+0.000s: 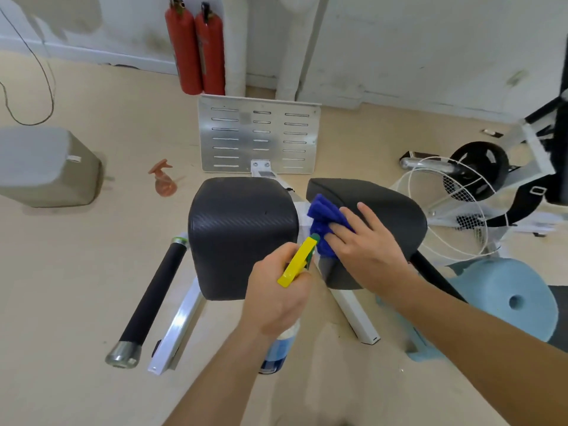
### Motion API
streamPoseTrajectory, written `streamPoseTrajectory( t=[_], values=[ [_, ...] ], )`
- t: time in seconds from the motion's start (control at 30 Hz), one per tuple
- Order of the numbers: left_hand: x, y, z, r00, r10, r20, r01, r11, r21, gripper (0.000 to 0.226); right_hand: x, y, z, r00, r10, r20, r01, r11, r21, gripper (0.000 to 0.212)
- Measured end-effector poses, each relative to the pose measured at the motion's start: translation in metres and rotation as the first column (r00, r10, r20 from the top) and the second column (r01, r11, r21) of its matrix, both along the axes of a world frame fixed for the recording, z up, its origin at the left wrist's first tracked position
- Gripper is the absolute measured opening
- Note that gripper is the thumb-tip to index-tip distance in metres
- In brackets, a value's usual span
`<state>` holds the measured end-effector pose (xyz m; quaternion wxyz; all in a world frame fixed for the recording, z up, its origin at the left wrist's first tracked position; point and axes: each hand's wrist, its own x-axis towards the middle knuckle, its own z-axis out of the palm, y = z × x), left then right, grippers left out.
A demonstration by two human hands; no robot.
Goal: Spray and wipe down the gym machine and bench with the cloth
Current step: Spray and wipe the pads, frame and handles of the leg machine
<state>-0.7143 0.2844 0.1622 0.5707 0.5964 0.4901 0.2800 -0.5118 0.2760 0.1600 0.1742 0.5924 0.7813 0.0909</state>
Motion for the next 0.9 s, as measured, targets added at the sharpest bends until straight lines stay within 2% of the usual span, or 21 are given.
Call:
streamPoseTrajectory(
  t=[0.07,0.13,0.17,0.27,0.3,0.37,0.47,0.53,0.63,0.7,0.8,0.9],
  values=[
    [0.002,0.003,0.005,0.999,0.017,0.027,-0.017,1.000,-0.015,0.009,-0.011,-0.012,-0.010,0.998,-0.039,0.044,0.043,0.993,-0.107,0.033],
    [0.004,0.008,0.011,0.997,0.055,0.045,-0.054,0.998,-0.030,0.006,-0.018,-0.017,-0.018,0.995,0.016,0.093,0.012,0.956,-0.292,0.032],
    [0.005,0.013,0.013,0.996,0.072,0.045,-0.070,0.997,-0.042,0.006,-0.018,-0.011,-0.016,0.994,0.053,0.096,-0.018,0.944,-0.329,0.029],
    [0.013,0.025,0.015,0.995,0.088,0.049,-0.083,0.993,-0.089,0.006,-0.003,0.032,0.001,0.999,0.035,0.002,-0.034,0.984,-0.176,0.017],
    [0.016,0.028,0.017,0.994,0.096,0.057,-0.090,0.991,-0.101,0.008,0.005,0.049,0.007,0.998,-0.022,-0.055,0.015,0.992,-0.127,0.013],
    [0.024,0.034,0.023,0.991,0.117,0.065,-0.108,0.986,-0.124,0.013,0.018,0.081,0.020,0.967,-0.173,-0.188,0.150,0.980,-0.129,0.008],
    [0.038,0.048,0.035,0.986,0.151,0.068,-0.136,0.974,-0.183,0.011,0.034,0.114,0.018,0.871,-0.386,-0.305,0.306,0.911,-0.278,0.010],
    [0.048,0.063,0.038,0.989,0.146,0.031,-0.136,0.970,-0.202,0.009,0.048,0.133,0.012,0.795,-0.452,-0.405,0.376,0.890,-0.256,0.011],
    [0.063,0.084,0.038,0.991,0.085,-0.101,-0.104,0.974,-0.202,0.006,0.077,0.159,0.016,0.566,-0.503,-0.653,0.493,0.842,-0.220,0.009],
    [0.065,0.088,0.035,0.979,0.000,-0.206,-0.046,0.976,-0.215,0.007,0.089,0.164,0.022,0.485,-0.487,-0.727,0.457,0.849,-0.264,0.005],
    [0.065,0.082,0.030,0.941,-0.043,-0.336,-0.038,0.972,-0.231,0.011,0.088,0.169,0.027,0.532,-0.439,-0.724,0.331,0.895,-0.299,0.011],
    [0.067,0.076,0.027,0.935,0.006,-0.354,-0.111,0.954,-0.278,0.015,0.084,0.180,0.025,0.582,-0.399,-0.709,0.272,0.917,-0.293,0.011]
  ],
)
